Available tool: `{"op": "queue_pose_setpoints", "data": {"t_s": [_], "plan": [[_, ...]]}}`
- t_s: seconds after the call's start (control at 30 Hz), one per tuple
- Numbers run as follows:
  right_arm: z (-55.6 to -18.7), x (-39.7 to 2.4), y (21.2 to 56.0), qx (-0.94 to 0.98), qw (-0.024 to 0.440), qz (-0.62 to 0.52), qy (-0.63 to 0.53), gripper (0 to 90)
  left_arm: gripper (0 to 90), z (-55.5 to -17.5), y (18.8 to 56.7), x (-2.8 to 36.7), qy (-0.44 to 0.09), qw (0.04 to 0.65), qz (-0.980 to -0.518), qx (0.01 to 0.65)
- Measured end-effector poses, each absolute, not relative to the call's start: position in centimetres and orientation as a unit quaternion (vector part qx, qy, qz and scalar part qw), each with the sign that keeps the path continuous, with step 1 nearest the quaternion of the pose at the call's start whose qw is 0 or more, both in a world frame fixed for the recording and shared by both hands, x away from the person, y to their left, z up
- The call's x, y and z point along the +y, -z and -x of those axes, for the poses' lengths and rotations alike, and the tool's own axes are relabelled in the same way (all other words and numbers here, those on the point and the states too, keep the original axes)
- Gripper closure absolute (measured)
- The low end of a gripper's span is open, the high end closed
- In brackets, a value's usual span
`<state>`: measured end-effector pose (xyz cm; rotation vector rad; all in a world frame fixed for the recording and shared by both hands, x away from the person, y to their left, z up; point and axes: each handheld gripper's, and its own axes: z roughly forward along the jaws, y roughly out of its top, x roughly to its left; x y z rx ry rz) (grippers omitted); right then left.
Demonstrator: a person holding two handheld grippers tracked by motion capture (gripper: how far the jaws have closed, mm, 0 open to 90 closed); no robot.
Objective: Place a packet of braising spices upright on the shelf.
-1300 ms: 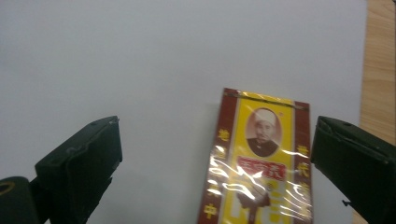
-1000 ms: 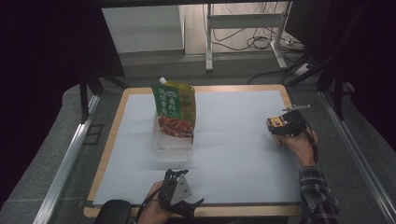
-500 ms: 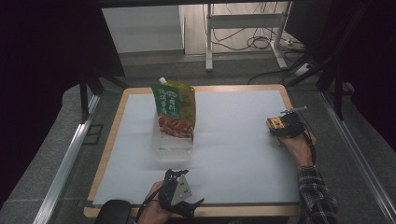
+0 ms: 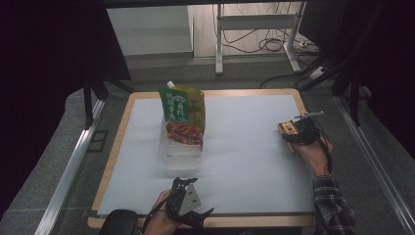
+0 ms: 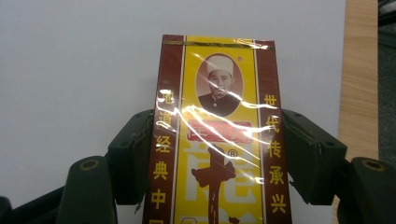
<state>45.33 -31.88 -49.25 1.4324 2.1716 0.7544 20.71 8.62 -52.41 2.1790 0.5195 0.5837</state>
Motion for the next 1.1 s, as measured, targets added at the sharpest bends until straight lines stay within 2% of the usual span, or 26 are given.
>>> {"op": "queue_pose_setpoints", "data": {"t_s": [0.37,0.7,1.1], "plan": [[-43.2,-31.0,47.9,0.803,0.219,-0.477,-0.284,32.0,0.2,-20.7,52.4,8.7,-0.232,0.402,-0.861,0.207],[-41.5,-30.0,47.2,0.82,0.205,-0.445,-0.297,32.0,0.2,-20.7,52.3,8.7,-0.233,0.402,-0.861,0.208],[-39.1,-26.8,47.3,0.849,0.183,-0.391,-0.304,31.9,0.2,-20.7,52.3,8.7,-0.233,0.403,-0.861,0.207]]}}
